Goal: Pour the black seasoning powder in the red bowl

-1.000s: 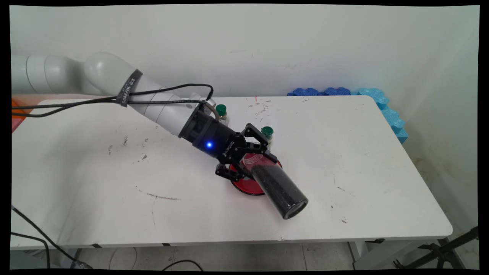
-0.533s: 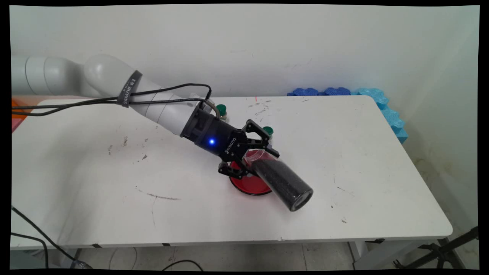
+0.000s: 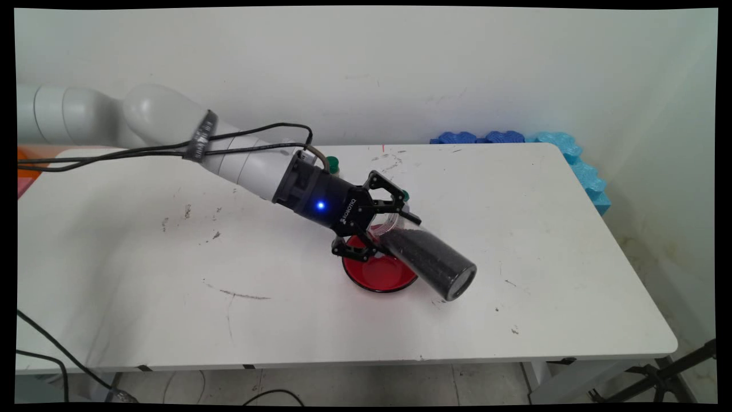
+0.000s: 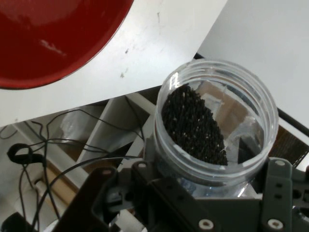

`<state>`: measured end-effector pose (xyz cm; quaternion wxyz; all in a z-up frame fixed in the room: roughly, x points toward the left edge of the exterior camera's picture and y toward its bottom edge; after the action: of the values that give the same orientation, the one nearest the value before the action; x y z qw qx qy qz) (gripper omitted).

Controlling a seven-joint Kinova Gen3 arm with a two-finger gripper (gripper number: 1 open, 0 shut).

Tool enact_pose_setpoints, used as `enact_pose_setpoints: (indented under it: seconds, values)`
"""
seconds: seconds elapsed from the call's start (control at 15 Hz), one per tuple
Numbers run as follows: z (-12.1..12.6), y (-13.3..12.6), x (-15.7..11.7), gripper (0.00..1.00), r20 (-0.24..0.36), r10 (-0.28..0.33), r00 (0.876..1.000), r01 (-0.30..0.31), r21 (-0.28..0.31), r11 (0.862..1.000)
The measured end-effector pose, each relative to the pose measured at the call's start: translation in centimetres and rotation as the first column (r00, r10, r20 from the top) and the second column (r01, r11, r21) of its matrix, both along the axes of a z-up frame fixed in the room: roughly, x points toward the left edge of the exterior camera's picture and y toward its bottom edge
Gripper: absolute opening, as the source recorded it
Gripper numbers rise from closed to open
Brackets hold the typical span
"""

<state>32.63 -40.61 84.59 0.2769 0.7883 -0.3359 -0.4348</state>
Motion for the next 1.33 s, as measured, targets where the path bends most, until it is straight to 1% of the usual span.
enact_pose_setpoints:
  seconds: [0.27,0.73,0.93,1.33]
  values:
    - [0.0,0.3,0.0,0.0,-0.018,0.025,1.0,-0.024,0.017,1.0]
    - [0.0,0.9,0.0,0.0,-0.038,0.05,0.998,-0.048,0.04,0.998]
    - [0.0,1.2,0.0,0.0,-0.045,0.052,0.998,-0.05,0.046,0.998]
    - [-0.2,1.8,0.2,0.0,-0.047,0.028,0.999,-0.026,0.05,0.998]
